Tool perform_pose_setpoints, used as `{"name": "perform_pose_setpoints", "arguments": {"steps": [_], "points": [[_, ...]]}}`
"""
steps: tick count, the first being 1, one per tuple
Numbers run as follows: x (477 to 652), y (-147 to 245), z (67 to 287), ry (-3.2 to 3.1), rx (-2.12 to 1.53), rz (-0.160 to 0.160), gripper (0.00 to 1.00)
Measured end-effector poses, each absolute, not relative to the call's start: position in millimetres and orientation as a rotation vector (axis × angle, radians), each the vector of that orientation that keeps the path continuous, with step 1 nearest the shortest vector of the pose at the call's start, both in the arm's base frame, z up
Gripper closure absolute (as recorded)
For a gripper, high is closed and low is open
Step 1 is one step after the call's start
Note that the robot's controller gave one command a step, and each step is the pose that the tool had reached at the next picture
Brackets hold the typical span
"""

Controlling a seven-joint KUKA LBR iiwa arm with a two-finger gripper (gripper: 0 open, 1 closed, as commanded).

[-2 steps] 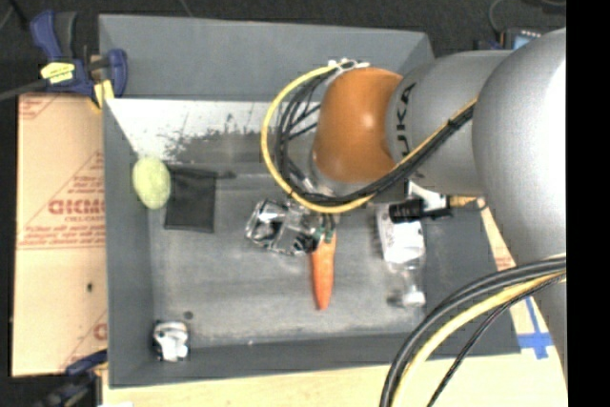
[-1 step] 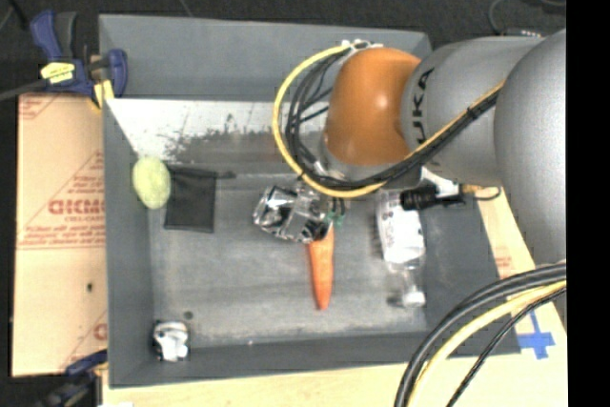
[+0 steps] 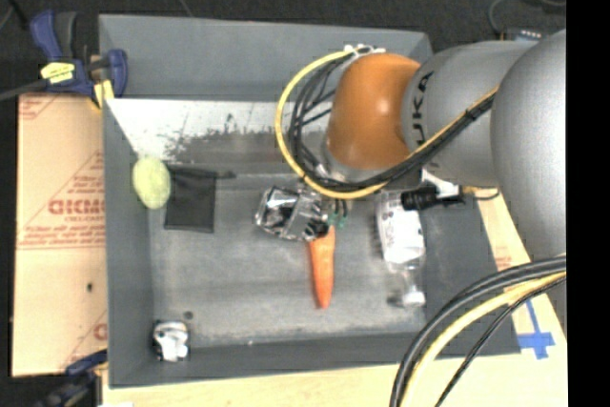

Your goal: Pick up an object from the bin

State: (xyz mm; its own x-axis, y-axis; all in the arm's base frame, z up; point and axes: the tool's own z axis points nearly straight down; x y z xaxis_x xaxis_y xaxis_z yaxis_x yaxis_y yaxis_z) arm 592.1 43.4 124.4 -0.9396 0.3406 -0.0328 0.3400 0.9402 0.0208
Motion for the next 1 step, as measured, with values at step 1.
{"name": "perform_pose_setpoints", "arguments": {"steps": [1], "points": [[582.9,46.0,268.9,3.072,0.457,0.024,1.00]]}}
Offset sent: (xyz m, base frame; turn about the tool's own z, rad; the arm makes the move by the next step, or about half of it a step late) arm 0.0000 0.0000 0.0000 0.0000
